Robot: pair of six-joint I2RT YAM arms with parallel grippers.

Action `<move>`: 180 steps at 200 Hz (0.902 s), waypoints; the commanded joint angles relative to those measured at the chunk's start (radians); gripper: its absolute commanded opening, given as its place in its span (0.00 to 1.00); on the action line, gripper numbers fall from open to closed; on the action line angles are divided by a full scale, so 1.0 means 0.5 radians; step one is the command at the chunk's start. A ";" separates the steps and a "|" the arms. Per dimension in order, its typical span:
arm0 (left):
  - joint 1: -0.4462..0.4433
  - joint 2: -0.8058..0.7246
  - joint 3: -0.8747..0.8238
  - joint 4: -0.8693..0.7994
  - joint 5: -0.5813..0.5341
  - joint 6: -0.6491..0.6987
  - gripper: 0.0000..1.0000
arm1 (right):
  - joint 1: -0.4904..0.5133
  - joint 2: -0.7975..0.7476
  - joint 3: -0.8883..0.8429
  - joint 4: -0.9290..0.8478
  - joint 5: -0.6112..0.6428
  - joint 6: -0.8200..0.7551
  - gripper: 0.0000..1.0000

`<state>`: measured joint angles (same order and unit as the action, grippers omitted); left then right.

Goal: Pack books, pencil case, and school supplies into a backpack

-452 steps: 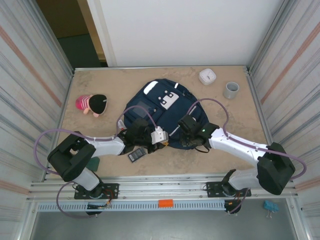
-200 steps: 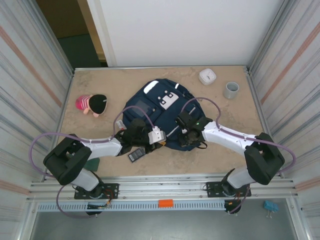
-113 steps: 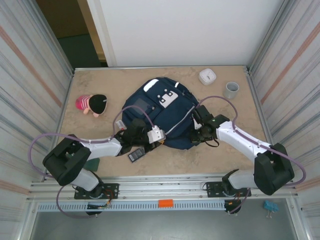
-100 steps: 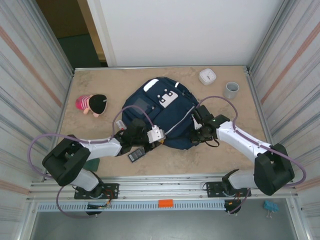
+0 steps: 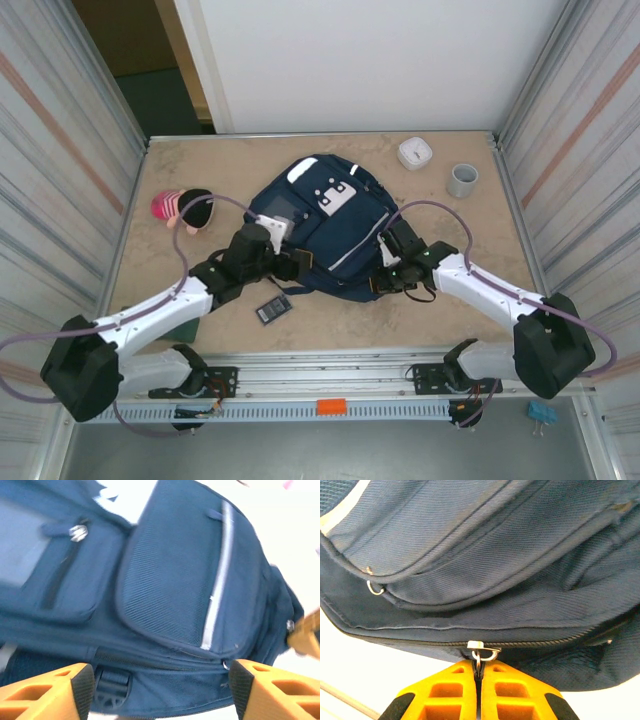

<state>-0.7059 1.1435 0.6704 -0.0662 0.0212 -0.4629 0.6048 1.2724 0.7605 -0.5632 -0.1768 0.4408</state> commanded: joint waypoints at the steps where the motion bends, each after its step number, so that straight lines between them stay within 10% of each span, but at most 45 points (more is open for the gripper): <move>1: 0.008 -0.012 -0.053 -0.188 -0.109 -0.858 0.72 | 0.058 -0.054 -0.029 0.066 -0.061 0.055 0.00; 105: -0.358 0.503 -0.060 0.288 -0.055 -1.854 0.67 | 0.189 -0.122 -0.084 0.188 -0.024 0.113 0.00; 180: -0.325 0.738 0.004 0.396 -0.161 -1.773 0.28 | 0.230 -0.162 -0.148 0.224 -0.059 0.175 0.00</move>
<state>-0.8928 1.4982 0.6510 0.0982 -0.0280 -1.3655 0.7029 1.2263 0.7101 -0.4679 -0.1814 0.4938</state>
